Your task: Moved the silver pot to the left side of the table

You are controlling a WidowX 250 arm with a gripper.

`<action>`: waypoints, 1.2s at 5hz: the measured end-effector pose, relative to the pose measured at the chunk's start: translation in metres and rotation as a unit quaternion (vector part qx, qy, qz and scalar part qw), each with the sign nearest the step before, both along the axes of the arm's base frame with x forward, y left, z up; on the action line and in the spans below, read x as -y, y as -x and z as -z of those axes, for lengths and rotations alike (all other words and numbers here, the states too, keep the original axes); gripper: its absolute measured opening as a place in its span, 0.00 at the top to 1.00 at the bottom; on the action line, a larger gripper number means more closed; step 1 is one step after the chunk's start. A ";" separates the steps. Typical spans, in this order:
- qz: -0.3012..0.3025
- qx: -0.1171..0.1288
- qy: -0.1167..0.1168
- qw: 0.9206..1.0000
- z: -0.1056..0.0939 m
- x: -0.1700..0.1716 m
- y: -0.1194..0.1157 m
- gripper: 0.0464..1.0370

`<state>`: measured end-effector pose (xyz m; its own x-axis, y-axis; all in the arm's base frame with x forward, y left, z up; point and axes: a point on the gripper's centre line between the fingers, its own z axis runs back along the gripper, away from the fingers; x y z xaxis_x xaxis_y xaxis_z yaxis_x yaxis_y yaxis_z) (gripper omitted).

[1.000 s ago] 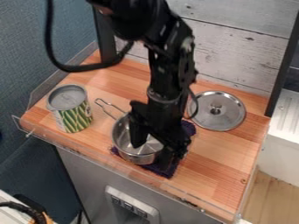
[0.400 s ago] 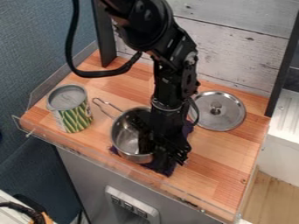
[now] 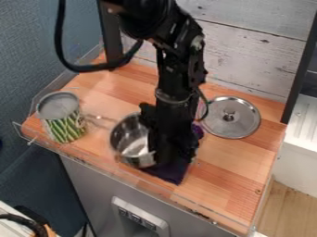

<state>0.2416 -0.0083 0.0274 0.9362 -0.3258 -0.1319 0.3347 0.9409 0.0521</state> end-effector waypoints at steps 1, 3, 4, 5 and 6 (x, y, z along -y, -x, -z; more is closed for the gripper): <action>0.032 0.042 0.012 0.999 -0.034 0.001 -0.017 0.96; -0.002 0.078 0.017 0.997 -0.045 -0.049 -0.089 0.96; -0.041 0.061 0.000 0.997 -0.023 -0.077 -0.113 0.96; -0.064 0.036 -0.013 0.997 -0.002 -0.089 -0.115 0.96; -0.071 0.008 -0.037 0.997 0.018 -0.096 -0.107 0.96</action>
